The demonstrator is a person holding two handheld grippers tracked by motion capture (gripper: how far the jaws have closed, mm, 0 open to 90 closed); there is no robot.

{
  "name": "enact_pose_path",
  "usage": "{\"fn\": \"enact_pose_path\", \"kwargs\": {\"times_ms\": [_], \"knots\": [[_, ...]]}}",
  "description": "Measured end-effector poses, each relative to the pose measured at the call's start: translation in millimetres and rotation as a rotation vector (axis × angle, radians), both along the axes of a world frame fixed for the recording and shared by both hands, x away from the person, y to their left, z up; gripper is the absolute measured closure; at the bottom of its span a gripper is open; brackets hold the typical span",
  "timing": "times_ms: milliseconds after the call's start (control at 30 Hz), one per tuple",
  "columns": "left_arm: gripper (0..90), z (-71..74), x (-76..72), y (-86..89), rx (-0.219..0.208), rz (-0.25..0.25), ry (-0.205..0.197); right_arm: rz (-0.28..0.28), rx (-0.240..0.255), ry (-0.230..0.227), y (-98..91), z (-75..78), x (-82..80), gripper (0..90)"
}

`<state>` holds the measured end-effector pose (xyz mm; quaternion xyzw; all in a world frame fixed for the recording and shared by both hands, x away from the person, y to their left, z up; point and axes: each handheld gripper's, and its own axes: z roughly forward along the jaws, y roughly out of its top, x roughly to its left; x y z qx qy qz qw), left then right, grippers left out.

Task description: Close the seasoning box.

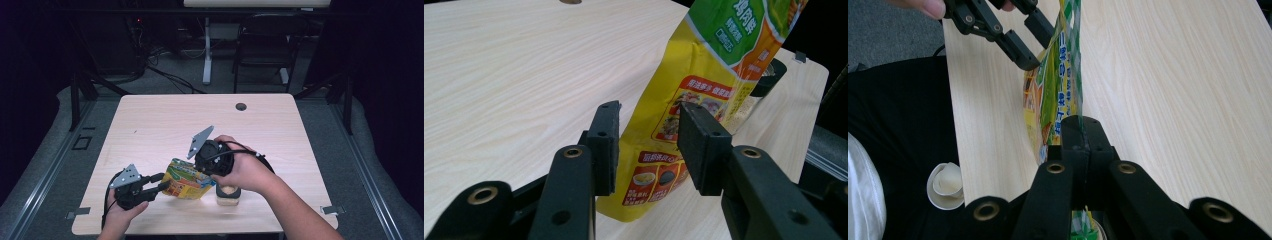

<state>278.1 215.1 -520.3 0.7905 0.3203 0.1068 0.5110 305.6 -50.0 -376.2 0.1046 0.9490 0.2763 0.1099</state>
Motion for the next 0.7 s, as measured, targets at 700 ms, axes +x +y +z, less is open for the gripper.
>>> {"fn": "enact_pose_path", "kwargs": {"times_ms": [700], "knots": [[61.6, -20.4, 3.3, -12.3, 0.071, -0.033, 0.081, 0.030, -0.005, 0.006, 23.5, -3.3, -0.3, 90.0]]}}
